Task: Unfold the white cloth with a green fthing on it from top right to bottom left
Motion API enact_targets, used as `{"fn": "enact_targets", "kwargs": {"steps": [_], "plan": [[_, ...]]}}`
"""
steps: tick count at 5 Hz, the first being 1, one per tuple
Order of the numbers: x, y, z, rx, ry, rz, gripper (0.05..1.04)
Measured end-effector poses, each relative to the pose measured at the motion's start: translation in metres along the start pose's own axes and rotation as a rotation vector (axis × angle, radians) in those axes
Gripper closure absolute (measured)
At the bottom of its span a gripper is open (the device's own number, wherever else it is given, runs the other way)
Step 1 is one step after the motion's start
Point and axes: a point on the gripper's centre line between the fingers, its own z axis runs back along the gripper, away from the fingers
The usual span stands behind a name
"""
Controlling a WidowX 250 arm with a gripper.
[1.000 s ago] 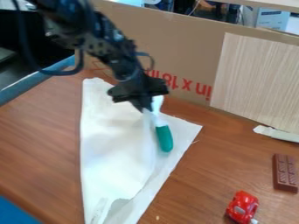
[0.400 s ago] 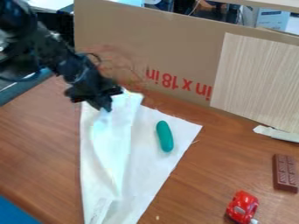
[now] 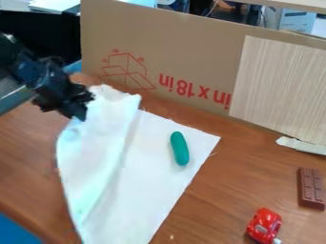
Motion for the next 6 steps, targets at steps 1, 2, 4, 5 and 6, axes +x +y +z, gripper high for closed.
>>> {"fn": "enact_targets", "kwargs": {"steps": [1, 2, 4, 5, 6], "plan": [[0.005, 0.031, 0.009, -0.022, -0.006, 0.006, 1.03], [0.009, 0.055, 0.019, -0.055, 0.001, 0.01, 1.031], [0.006, 0.092, 0.044, -0.093, 0.015, 0.014, 1.031], [-0.005, 0.101, 0.053, -0.115, 0.041, 0.033, 1.031], [-0.013, 0.103, 0.059, -0.135, 0.059, 0.037, 1.031]]}}
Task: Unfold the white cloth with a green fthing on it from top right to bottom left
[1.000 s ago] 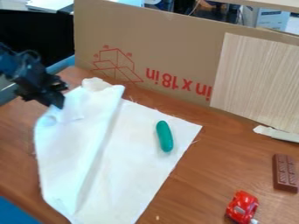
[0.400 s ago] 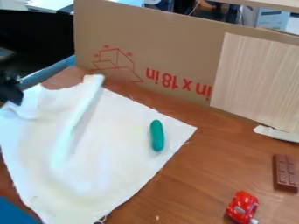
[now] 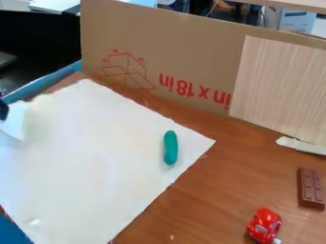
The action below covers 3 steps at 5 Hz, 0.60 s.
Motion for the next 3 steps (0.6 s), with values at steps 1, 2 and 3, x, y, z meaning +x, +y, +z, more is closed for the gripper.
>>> {"fn": "enact_targets", "kwargs": {"steps": [1, 2, 3], "plan": [[-0.003, -0.003, 0.001, -0.01, 0.002, -0.005, 1.031], [-0.006, 0.0, 0.006, -0.03, -0.002, 0.007, 1.031], [-0.002, 0.004, 0.014, -0.029, -0.016, 0.022, 1.008]]}}
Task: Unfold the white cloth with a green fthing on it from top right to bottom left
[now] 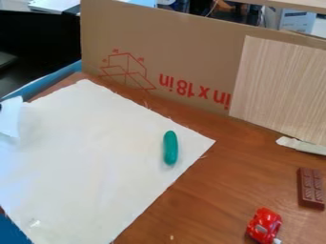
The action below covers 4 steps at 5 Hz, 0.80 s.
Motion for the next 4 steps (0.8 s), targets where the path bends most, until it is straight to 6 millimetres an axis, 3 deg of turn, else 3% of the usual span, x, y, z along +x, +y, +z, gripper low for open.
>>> {"fn": "enact_targets", "kwargs": {"steps": [1, 2, 3, 4], "plan": [[0.006, 0.007, 0.009, 0.033, -0.006, 0.005, 0.848], [0.007, 0.014, 0.018, 0.116, 0.033, -0.022, 0.613], [0.013, -0.001, 0.028, 0.18, 0.016, -0.098, 0.312], [0.016, -0.017, 0.037, 0.187, 0.036, -0.13, 0.087]]}}
